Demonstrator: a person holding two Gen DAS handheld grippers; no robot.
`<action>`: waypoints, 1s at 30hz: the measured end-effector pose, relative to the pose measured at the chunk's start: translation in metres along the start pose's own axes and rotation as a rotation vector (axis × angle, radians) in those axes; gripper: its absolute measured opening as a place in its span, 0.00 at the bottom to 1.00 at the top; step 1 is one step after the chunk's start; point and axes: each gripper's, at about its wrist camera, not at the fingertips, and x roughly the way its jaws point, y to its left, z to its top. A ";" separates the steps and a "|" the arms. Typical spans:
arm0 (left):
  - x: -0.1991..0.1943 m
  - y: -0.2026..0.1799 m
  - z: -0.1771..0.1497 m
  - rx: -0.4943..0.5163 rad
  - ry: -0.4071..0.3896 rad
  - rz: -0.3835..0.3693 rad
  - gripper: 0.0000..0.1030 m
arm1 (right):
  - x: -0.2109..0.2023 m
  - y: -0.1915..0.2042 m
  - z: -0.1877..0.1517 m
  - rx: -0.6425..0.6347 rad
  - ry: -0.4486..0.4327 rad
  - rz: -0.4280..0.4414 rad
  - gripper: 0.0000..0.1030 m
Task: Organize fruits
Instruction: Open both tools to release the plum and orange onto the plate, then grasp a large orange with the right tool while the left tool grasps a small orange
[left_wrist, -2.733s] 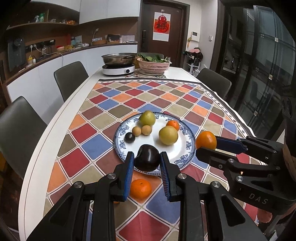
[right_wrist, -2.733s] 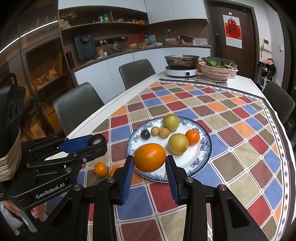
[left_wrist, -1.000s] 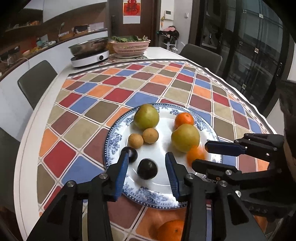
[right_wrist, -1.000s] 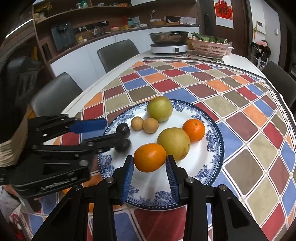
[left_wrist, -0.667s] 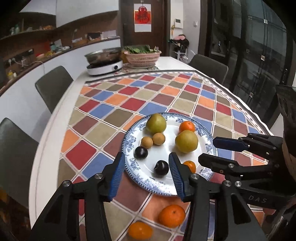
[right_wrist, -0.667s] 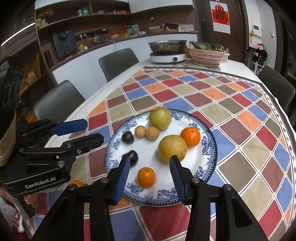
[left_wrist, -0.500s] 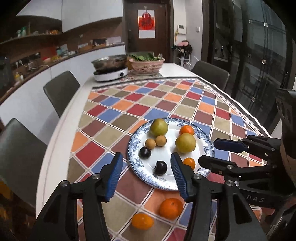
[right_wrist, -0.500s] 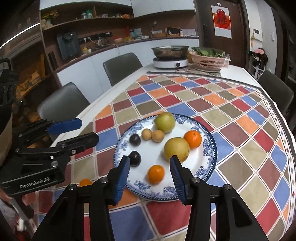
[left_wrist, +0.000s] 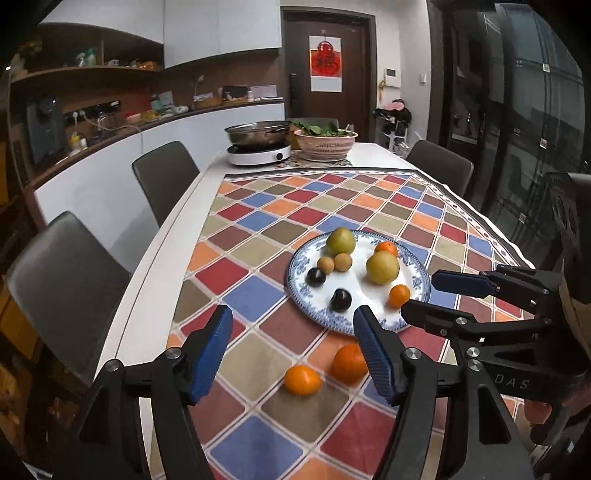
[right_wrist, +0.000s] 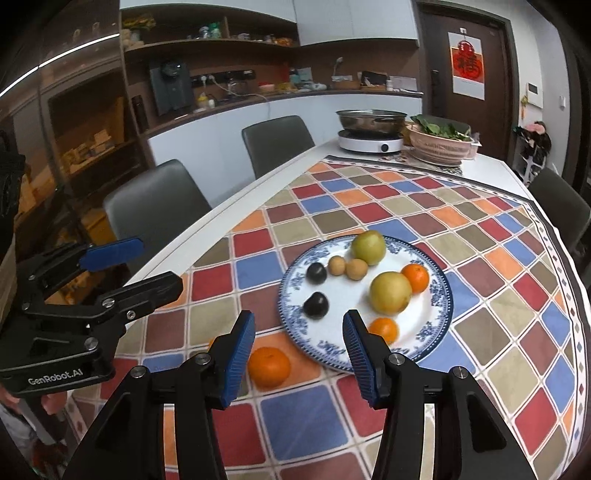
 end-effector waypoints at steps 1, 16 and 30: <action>-0.002 0.001 -0.003 -0.003 0.001 0.003 0.66 | 0.000 0.003 -0.002 -0.007 0.002 0.003 0.49; -0.006 0.003 -0.050 0.051 -0.018 0.016 0.66 | 0.009 0.027 -0.026 -0.140 0.058 0.026 0.49; 0.042 0.010 -0.068 0.100 0.094 -0.090 0.63 | 0.044 0.039 -0.042 -0.277 0.156 0.025 0.49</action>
